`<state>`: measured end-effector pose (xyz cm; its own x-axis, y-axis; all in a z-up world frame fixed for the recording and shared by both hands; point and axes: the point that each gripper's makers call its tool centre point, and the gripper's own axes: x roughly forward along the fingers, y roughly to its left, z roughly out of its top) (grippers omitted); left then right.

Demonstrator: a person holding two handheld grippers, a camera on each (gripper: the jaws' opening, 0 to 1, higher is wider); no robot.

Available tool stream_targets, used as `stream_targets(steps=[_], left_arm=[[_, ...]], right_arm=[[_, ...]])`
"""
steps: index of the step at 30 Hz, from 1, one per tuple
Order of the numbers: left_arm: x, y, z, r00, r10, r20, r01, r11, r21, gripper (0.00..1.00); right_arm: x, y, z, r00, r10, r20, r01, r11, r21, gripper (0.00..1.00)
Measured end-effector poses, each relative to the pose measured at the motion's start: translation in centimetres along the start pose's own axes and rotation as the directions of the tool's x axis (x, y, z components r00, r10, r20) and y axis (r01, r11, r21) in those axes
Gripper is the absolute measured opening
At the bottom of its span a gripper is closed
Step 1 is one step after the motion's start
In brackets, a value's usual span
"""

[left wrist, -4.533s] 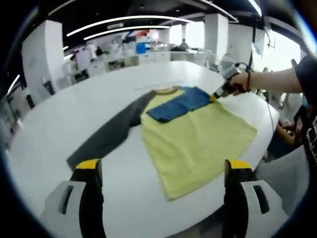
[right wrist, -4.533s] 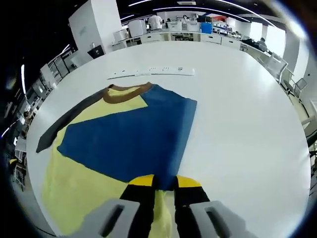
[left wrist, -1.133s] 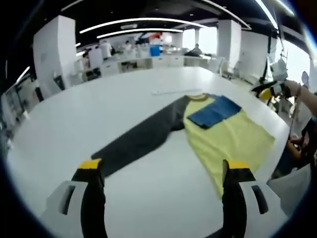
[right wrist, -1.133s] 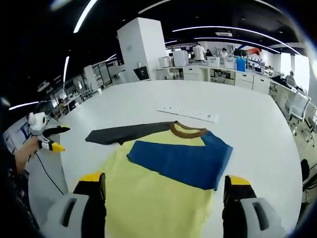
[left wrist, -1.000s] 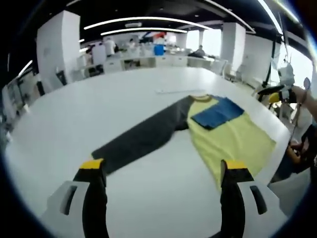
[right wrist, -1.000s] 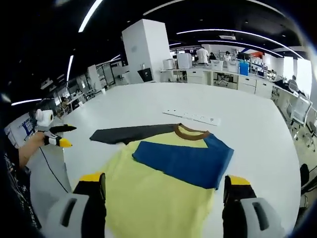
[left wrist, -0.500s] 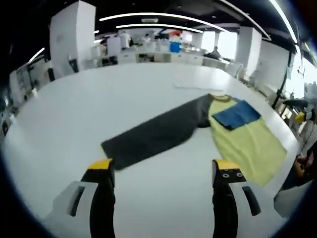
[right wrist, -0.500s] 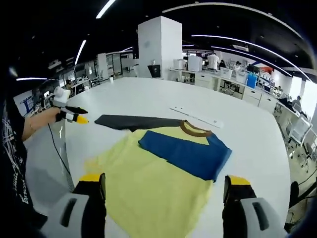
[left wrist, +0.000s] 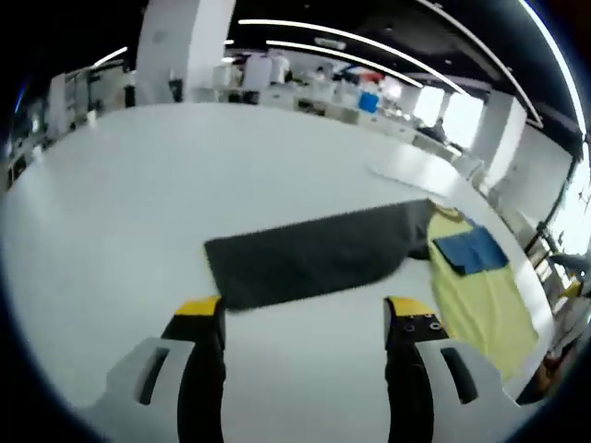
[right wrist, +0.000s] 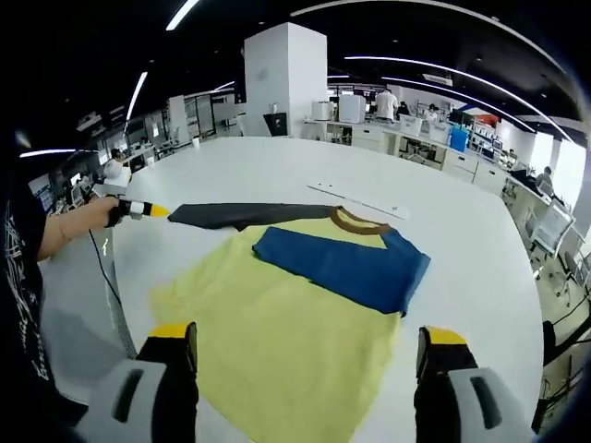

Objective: Fold the garment on the visible template until the final outline fits inside the template.

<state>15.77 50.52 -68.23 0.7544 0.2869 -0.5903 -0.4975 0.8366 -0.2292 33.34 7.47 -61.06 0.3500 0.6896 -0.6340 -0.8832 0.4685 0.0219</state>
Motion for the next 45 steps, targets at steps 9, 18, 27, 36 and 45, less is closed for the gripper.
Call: stream_targets(steps=[9, 18, 27, 36, 45], left_arm=[[1.5, 2.0, -1.1, 0.999, 0.046, 0.005, -0.045, 0.994, -0.102, 0.59], [2.3, 2.9, -1.0, 0.994, 0.113, -0.005, -0.113, 0.989, -0.091, 0.41], [2.6, 4.9, -1.0, 0.966, 0.256, -0.030, -0.257, 0.965, -0.051, 0.12], [3.0, 5.2, -0.7, 0.954, 0.296, -0.057, -0.298, 0.954, -0.039, 0.06], [3.6, 5.7, 0.0, 0.952, 0.301, -0.054, -0.297, 0.952, 0.076, 0.00]], right_arm=[[0.1, -0.5, -0.4, 1.000, -0.018, -0.018, 0.018, 1.000, 0.012, 0.96], [0.4, -0.8, -0.6, 0.999, -0.034, -0.035, 0.034, 0.999, 0.012, 0.92], [0.7, -1.0, -0.8, 0.998, -0.039, -0.045, 0.039, 0.999, 0.003, 0.91], [0.6, -1.0, -0.6, 0.999, -0.031, -0.037, 0.031, 0.999, 0.013, 0.90], [0.4, -0.4, -0.6, 0.999, 0.003, -0.036, -0.002, 0.999, 0.034, 0.95]])
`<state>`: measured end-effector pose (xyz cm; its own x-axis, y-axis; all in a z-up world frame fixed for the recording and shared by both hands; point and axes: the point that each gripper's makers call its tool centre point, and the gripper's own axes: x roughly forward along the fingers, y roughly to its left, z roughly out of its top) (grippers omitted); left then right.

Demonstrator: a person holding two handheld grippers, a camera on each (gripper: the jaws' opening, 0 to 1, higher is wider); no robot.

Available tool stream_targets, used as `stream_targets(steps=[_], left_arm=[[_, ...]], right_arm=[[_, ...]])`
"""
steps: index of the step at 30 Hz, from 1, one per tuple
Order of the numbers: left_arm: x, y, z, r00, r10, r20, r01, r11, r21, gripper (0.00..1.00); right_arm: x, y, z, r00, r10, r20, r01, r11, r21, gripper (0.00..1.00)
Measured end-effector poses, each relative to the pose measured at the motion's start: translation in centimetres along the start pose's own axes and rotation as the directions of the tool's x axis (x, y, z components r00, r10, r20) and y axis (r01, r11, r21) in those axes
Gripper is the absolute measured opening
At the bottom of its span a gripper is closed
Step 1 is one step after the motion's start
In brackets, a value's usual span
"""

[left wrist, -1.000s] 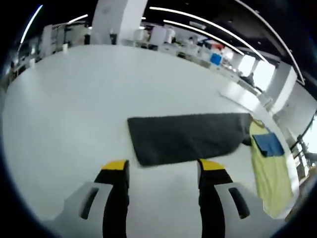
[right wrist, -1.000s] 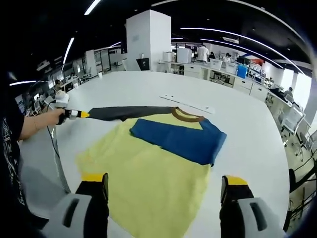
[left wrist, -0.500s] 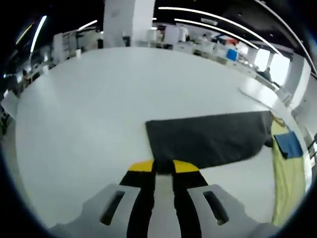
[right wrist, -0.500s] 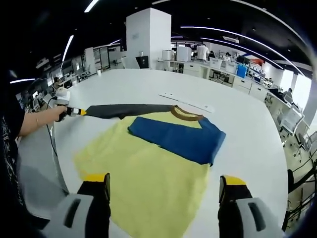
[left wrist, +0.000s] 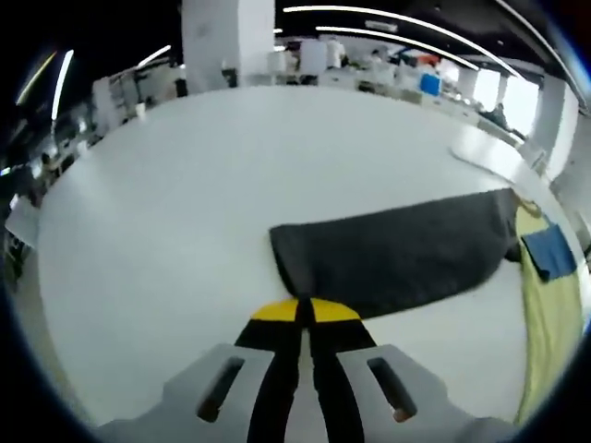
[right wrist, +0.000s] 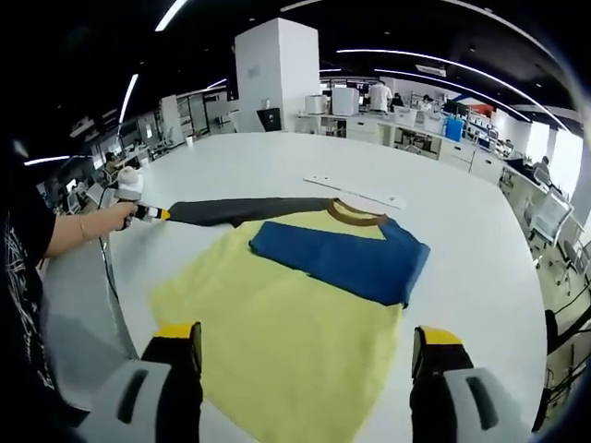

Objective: Fold the garment on the visible template until the final outline fits inside the template.

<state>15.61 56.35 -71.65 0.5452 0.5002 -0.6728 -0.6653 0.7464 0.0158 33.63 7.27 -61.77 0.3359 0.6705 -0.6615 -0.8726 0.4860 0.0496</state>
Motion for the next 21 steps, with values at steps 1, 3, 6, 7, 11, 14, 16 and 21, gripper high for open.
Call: stream_targets(steps=[1, 3, 6, 7, 11, 14, 16, 21], left_arm=[[0.2, 0.1, 0.2, 1.000, 0.001, 0.005, -0.001, 1.000, 0.012, 0.00], [0.6, 0.4, 0.5, 1.000, 0.004, 0.016, -0.004, 0.999, 0.032, 0.00], [0.9, 0.7, 0.9, 1.000, 0.000, 0.026, -0.001, 0.999, 0.047, 0.00], [1.0, 0.7, 1.1, 0.999, -0.001, 0.032, -0.001, 0.998, 0.059, 0.00], [1.4, 0.9, 1.6, 0.998, -0.010, 0.057, 0.004, 0.995, 0.100, 0.00], [1.7, 1.0, 2.0, 0.997, -0.021, 0.073, 0.013, 0.994, 0.110, 0.00], [1.9, 1.1, 2.1, 0.997, -0.027, 0.077, 0.018, 0.994, 0.111, 0.00], [1.9, 1.0, 2.2, 0.997, -0.025, 0.074, 0.016, 0.993, 0.117, 0.00]], right_arm=[[-0.1, 0.1, 0.0, 1.000, -0.001, -0.001, 0.001, 1.000, -0.003, 0.95], [-0.2, 0.1, 0.0, 1.000, -0.003, 0.000, 0.003, 1.000, -0.005, 0.95], [-0.4, -0.1, -0.1, 1.000, -0.008, 0.001, 0.008, 1.000, 0.005, 0.95], [-0.5, -0.1, -0.1, 1.000, -0.008, 0.001, 0.008, 1.000, 0.007, 0.95], [-0.7, -0.1, -0.2, 1.000, -0.011, 0.000, 0.011, 1.000, 0.010, 0.96], [-0.8, -0.1, -0.3, 1.000, -0.012, 0.000, 0.012, 1.000, 0.014, 0.96], [-0.8, -0.1, -0.3, 1.000, -0.012, -0.002, 0.012, 1.000, 0.017, 0.97], [-0.7, 0.1, -0.3, 1.000, -0.009, -0.005, 0.009, 1.000, 0.015, 0.97]])
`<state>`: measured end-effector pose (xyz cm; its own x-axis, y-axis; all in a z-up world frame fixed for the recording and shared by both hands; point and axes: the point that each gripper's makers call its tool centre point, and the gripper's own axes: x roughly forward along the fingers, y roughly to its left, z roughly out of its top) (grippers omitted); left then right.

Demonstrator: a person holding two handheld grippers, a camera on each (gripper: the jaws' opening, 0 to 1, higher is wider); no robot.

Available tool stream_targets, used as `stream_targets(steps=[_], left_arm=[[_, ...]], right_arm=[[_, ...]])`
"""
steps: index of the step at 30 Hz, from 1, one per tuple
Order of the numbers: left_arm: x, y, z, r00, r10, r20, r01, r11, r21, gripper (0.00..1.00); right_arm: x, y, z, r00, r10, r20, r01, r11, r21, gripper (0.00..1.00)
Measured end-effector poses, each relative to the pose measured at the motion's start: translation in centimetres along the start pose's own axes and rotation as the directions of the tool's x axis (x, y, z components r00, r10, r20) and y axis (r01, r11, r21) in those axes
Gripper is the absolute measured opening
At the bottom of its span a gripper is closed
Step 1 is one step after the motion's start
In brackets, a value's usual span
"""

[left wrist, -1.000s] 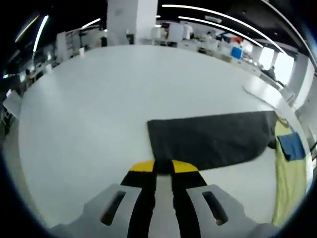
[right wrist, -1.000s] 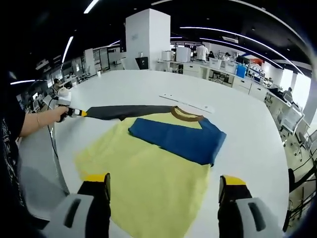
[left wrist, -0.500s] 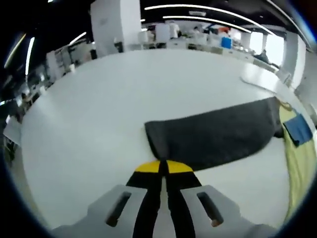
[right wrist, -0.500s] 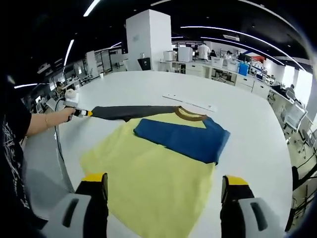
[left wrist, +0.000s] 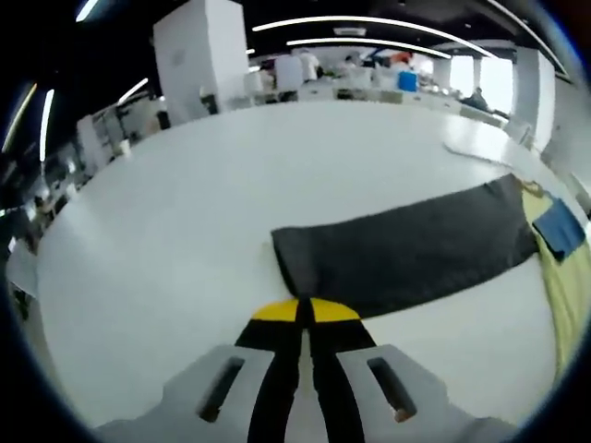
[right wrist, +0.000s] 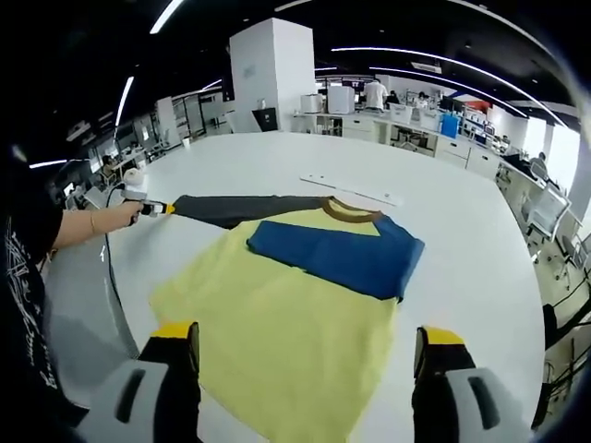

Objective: Fold the garment on the visible template until the final outline fits inside the template.

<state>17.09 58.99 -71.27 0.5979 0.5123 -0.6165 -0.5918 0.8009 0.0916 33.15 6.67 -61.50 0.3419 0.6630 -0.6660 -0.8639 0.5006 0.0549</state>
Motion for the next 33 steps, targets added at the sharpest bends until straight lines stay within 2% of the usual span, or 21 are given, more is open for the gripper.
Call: stream_targets(steps=[10, 19, 22, 33], left_arm=[[-0.4, -0.4, 0.6, 1.000, 0.004, -0.010, -0.004, 0.999, 0.039, 0.00], [-1.3, -1.7, 1.7, 0.999, -0.038, 0.005, 0.038, 0.996, 0.084, 0.00], [-1.7, -2.3, 2.5, 0.999, -0.048, 0.011, 0.047, 0.991, 0.123, 0.00], [-2.3, -5.4, 5.8, 0.990, -0.126, 0.069, 0.114, 0.981, 0.160, 0.00]], right_arm=[[-0.3, 0.1, 0.1, 1.000, -0.003, 0.006, 0.003, 1.000, -0.015, 0.99], [-0.6, 0.3, -0.2, 1.000, -0.007, -0.008, 0.007, 1.000, -0.019, 0.98], [-0.9, 0.5, -0.1, 1.000, -0.006, -0.006, 0.006, 1.000, -0.025, 0.98], [-1.7, 0.6, -0.6, 1.000, -0.002, -0.009, 0.002, 0.999, -0.050, 0.99]])
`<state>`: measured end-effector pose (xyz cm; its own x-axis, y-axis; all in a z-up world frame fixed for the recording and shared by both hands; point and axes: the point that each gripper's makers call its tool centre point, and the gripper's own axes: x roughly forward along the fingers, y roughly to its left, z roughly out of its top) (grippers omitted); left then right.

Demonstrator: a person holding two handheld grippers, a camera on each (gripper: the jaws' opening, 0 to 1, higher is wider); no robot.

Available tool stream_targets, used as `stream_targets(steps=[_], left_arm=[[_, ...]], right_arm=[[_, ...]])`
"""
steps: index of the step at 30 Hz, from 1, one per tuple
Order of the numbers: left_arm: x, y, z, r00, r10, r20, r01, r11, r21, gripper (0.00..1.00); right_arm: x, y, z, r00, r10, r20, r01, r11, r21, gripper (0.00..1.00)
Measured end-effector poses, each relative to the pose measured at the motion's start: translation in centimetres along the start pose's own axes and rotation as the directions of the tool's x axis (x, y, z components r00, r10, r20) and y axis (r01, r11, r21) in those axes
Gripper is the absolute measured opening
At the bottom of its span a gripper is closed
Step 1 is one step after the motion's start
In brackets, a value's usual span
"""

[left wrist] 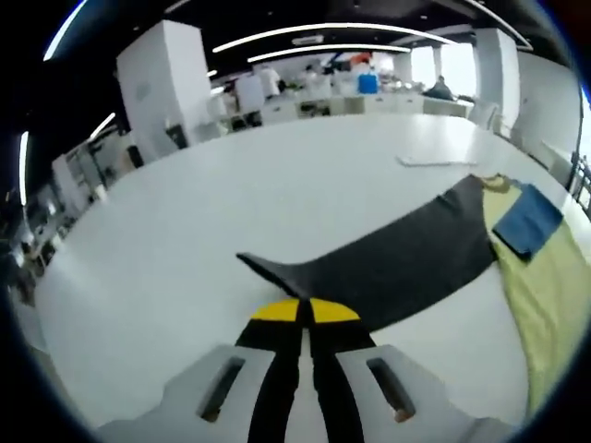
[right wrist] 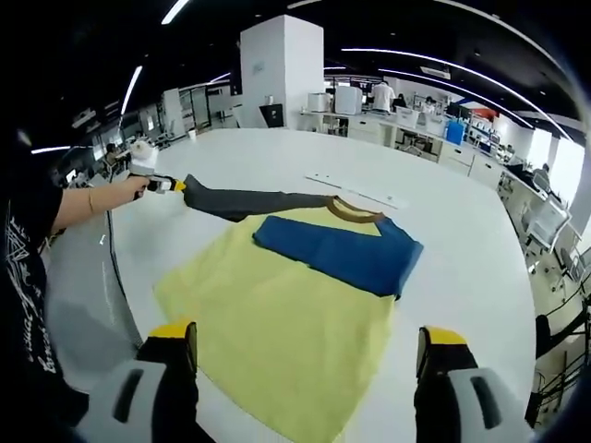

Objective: Fold the garment on the visible template until the final outline fits inside the template.

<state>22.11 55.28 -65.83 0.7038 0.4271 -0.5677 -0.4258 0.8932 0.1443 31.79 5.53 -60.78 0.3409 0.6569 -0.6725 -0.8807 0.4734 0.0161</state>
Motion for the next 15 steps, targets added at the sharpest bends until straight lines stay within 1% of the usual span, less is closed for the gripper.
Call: stream_targets(steps=[2, 5, 8, 9, 15], left_arm=[[0.1, -0.8, 0.7, 1.000, -0.023, 0.017, 0.023, 1.000, 0.001, 0.00], [0.1, -1.5, 1.5, 0.999, -0.034, 0.021, 0.034, 0.999, 0.009, 0.00], [0.0, -2.5, 2.5, 0.998, -0.048, 0.038, 0.048, 0.999, 0.017, 0.00], [0.0, -3.0, 3.1, 0.997, -0.058, 0.048, 0.057, 0.998, 0.018, 0.00], [-0.3, -5.2, 4.8, 0.992, -0.094, 0.081, 0.091, 0.995, 0.036, 0.00]], right_arm=[[-0.1, 0.2, -0.1, 1.000, 0.002, 0.002, -0.002, 1.000, -0.002, 0.99], [-0.2, 0.6, -0.2, 1.000, 0.006, 0.005, -0.006, 1.000, -0.005, 0.99], [-0.1, 1.3, -0.5, 1.000, 0.027, 0.004, -0.027, 1.000, -0.009, 0.99], [-0.1, 1.6, -0.6, 1.000, 0.031, 0.003, -0.031, 0.999, -0.009, 0.99], [0.0, 2.0, -0.7, 0.999, 0.046, 0.018, -0.046, 0.999, -0.005, 0.99]])
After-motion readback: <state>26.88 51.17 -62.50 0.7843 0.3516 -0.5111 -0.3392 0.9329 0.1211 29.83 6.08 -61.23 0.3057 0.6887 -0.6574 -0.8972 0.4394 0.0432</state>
